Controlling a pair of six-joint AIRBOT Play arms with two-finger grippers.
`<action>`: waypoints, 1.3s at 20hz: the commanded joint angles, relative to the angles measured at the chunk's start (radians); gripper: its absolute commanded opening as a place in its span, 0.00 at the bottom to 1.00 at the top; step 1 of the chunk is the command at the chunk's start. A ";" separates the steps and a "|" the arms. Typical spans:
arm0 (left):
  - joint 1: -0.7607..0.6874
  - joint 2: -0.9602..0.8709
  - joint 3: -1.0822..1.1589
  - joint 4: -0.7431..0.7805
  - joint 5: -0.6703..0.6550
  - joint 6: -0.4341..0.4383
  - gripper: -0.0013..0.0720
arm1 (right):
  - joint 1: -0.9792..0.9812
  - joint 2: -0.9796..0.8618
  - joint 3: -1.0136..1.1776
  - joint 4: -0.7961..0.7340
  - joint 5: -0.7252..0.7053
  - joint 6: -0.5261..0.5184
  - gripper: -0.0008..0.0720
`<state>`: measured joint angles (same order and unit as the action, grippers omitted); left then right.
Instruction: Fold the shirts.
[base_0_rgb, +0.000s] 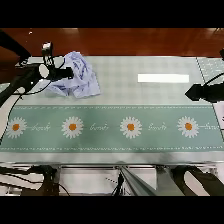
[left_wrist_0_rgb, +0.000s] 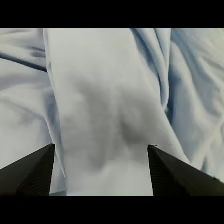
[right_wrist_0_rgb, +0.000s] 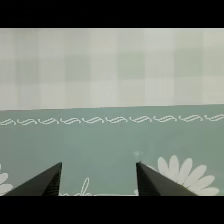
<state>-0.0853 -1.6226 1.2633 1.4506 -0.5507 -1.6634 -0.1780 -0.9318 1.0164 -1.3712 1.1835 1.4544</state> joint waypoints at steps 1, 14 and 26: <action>0.010 -0.075 0.018 -0.016 -0.002 0.000 1.00 | 0.001 0.000 0.000 0.000 -0.014 0.000 0.77; 0.081 -0.006 0.280 -0.046 -0.289 -0.073 0.05 | 0.001 0.000 0.000 0.002 -0.010 0.001 0.77; -0.179 0.730 0.473 -0.177 -0.308 0.085 0.05 | 0.000 0.001 0.122 -0.039 0.343 0.009 0.77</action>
<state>-0.1738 -1.0504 1.7248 1.2873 -0.8532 -1.5955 -0.1780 -0.9318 1.0939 -1.3785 1.4155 1.4628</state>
